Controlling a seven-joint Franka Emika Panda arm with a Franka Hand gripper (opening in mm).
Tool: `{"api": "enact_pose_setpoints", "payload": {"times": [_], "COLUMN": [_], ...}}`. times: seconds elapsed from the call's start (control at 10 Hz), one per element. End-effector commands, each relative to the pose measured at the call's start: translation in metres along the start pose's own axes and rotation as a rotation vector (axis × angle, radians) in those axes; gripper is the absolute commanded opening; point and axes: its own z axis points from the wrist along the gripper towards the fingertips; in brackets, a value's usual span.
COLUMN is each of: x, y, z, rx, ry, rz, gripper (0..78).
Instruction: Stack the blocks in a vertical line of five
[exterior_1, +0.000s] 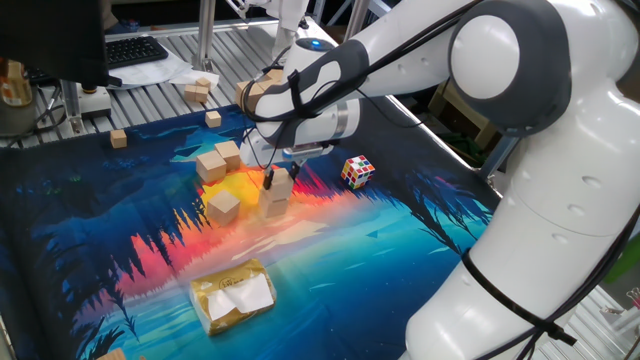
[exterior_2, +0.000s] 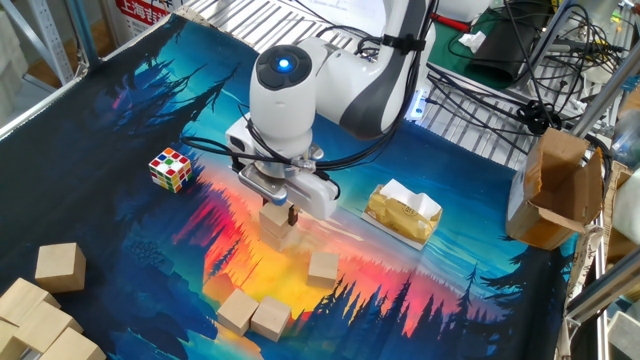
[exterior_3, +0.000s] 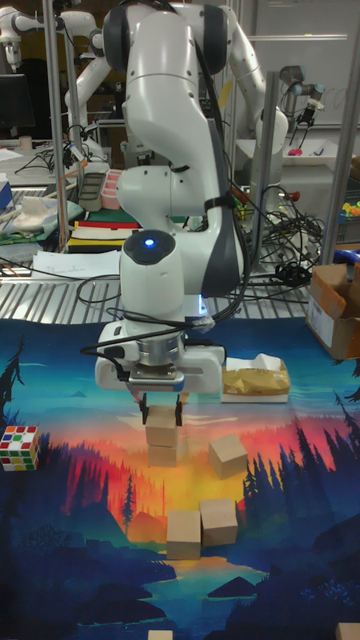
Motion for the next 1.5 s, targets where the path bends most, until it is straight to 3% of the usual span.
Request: {"api": "enact_pose_setpoints", "payload": {"times": [0.1,1.5], "x": [-0.0015,0.0009], "y": [0.0008,0.0011], "z": [0.0012,0.0024], "rx": [-0.004,-0.015], "ry": [-0.006,-0.026], "rz": [0.001,0.031], "gripper": [1.2,1.2]}}
